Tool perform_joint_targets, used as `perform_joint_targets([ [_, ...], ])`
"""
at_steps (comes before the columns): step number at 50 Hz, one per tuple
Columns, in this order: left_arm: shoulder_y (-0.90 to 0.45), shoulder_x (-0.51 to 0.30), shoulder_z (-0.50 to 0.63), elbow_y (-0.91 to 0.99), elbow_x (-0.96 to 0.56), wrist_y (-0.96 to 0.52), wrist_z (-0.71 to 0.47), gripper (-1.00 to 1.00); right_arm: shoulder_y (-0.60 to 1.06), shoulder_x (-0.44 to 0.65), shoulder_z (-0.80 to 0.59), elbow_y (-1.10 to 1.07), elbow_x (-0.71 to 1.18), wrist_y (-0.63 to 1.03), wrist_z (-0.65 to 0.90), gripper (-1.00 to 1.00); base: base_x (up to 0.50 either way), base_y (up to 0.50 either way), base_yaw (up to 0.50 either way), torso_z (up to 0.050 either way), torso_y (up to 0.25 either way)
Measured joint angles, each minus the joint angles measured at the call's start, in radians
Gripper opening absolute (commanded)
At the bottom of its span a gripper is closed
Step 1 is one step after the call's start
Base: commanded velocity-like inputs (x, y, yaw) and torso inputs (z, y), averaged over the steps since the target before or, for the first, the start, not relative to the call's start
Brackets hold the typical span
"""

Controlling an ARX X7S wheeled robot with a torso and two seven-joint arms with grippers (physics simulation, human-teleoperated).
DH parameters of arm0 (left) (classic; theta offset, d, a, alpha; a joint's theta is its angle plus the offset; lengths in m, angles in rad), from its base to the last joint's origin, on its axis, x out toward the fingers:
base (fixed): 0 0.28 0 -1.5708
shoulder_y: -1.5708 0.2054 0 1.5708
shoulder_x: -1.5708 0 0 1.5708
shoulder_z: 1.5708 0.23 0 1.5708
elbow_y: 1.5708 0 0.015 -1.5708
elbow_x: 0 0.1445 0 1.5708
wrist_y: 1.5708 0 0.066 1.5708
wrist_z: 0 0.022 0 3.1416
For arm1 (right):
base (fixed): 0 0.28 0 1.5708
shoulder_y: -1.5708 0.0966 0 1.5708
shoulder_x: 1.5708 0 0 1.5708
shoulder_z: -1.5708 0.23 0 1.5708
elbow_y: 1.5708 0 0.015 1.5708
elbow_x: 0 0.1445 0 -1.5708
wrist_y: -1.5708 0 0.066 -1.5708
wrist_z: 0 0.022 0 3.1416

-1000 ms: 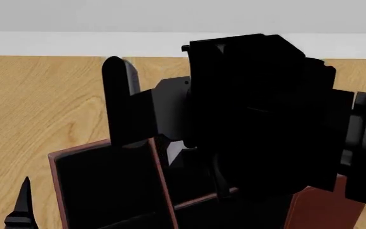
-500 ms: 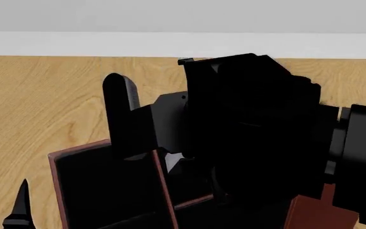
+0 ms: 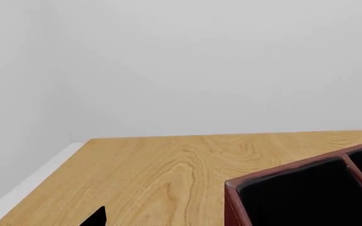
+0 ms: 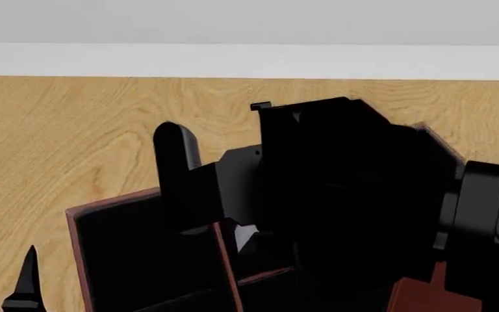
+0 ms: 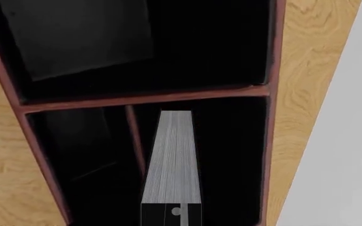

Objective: Pick up the book and place it in the front compartment of the caddy.

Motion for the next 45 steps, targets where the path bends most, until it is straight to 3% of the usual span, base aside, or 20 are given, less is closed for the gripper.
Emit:
perform_joint_targets([
  [45,-0.006,-0.009,0.005,-0.002,-0.006,0.0,-0.017,1.0,-0.049,-0.042,-0.047,0.193,-0.034,-0.149,-0.017,-1.0,0.0,0.0,0.0,0.0,0.0],
])
